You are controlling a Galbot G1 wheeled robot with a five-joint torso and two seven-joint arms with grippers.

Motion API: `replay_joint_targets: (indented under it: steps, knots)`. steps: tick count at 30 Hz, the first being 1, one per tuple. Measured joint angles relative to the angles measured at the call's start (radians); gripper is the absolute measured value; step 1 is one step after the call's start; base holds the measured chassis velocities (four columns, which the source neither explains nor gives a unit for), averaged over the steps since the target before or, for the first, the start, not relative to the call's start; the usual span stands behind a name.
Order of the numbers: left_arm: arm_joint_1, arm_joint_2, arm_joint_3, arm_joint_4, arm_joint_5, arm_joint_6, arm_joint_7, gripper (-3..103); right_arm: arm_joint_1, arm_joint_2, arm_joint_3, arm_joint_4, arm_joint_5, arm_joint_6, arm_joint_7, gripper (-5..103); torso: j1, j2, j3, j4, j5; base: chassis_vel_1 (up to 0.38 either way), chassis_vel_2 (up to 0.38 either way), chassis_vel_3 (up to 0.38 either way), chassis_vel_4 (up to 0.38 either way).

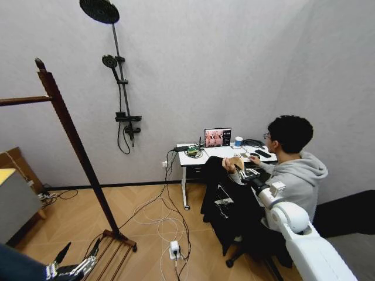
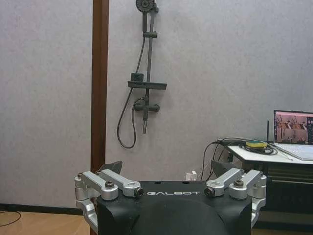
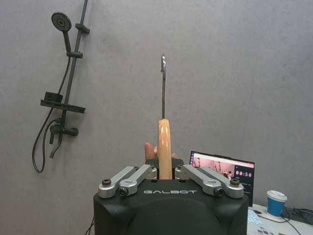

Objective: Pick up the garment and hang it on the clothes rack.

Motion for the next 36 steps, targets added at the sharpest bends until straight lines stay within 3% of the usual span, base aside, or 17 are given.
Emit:
replay_joint_targets:
  steps: [7,13,19,36]
  knots:
    - [0.0,0.0,0.0,0.0,0.0,0.0,0.0,100,-0.031,-0.003,0.01,0.036,-0.001,-0.007,0.026,10,0.0,0.0,0.0,-0.0002,0.0001,0.0,0.0,0.0,0.0]
    - [0.0,0.0,0.0,0.0,0.0,0.0,0.0,100,-0.12,0.015,0.031,0.219,0.025,-0.02,0.093,10,0.0,0.0,0.0,-0.0002,0.0,0.0,0.0,0.0,0.0]
    - [0.0,0.0,0.0,0.0,0.0,0.0,0.0,100,-0.218,0.051,0.038,0.433,0.057,-0.111,0.165,10,0.0,0.0,0.0,-0.0003,-0.0004,0.0,0.0,0.0,0.0]
    - [0.0,0.0,0.0,0.0,0.0,0.0,0.0,100,-0.33,0.165,0.039,0.507,0.009,-0.126,0.207,10,0.0,0.0,0.0,-0.0003,-0.0001,0.0,0.0,0.0,0.0]
